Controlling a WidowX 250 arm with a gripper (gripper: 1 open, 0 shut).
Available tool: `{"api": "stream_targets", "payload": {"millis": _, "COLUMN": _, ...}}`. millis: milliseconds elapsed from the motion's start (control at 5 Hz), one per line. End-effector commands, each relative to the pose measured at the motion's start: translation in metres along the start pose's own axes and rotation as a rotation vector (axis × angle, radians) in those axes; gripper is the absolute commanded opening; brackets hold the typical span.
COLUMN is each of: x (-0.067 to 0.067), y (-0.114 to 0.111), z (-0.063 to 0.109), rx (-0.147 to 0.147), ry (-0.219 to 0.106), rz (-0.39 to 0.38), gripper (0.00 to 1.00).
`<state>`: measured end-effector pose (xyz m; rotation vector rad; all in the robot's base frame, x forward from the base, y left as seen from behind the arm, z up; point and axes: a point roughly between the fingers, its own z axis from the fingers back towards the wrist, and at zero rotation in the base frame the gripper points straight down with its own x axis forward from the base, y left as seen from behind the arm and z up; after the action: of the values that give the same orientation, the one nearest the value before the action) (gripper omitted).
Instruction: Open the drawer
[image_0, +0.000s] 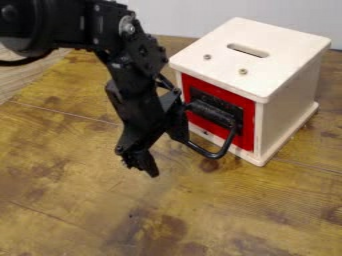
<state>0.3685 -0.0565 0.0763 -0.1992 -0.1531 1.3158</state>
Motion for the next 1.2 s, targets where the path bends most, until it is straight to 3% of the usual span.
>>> {"api": "stream_targets", "payload": {"millis": 0, "x": -0.003, "y": -0.015, "z": 0.016, "rx": -0.087, "ry": -0.012, "rz": -0.052, "gripper": 1.0}}
{"api": "stream_targets", "payload": {"millis": 200, "x": -0.006, "y": -0.011, "z": 0.005, "rx": -0.091, "ry": -0.006, "rz": -0.081, "gripper": 1.0}}
{"api": "stream_targets", "payload": {"millis": 600, "x": -0.002, "y": -0.008, "z": 0.015, "rx": -0.101, "ry": 0.005, "rz": -0.157, "gripper": 1.0}}
{"api": "stream_targets", "payload": {"millis": 800, "x": 0.001, "y": -0.006, "z": 0.006, "rx": -0.099, "ry": -0.022, "rz": -0.072, "gripper": 1.0}}
{"api": "stream_targets", "payload": {"millis": 1000, "x": 0.001, "y": -0.004, "z": -0.006, "rx": -0.101, "ry": -0.017, "rz": -0.104, "gripper": 1.0}}
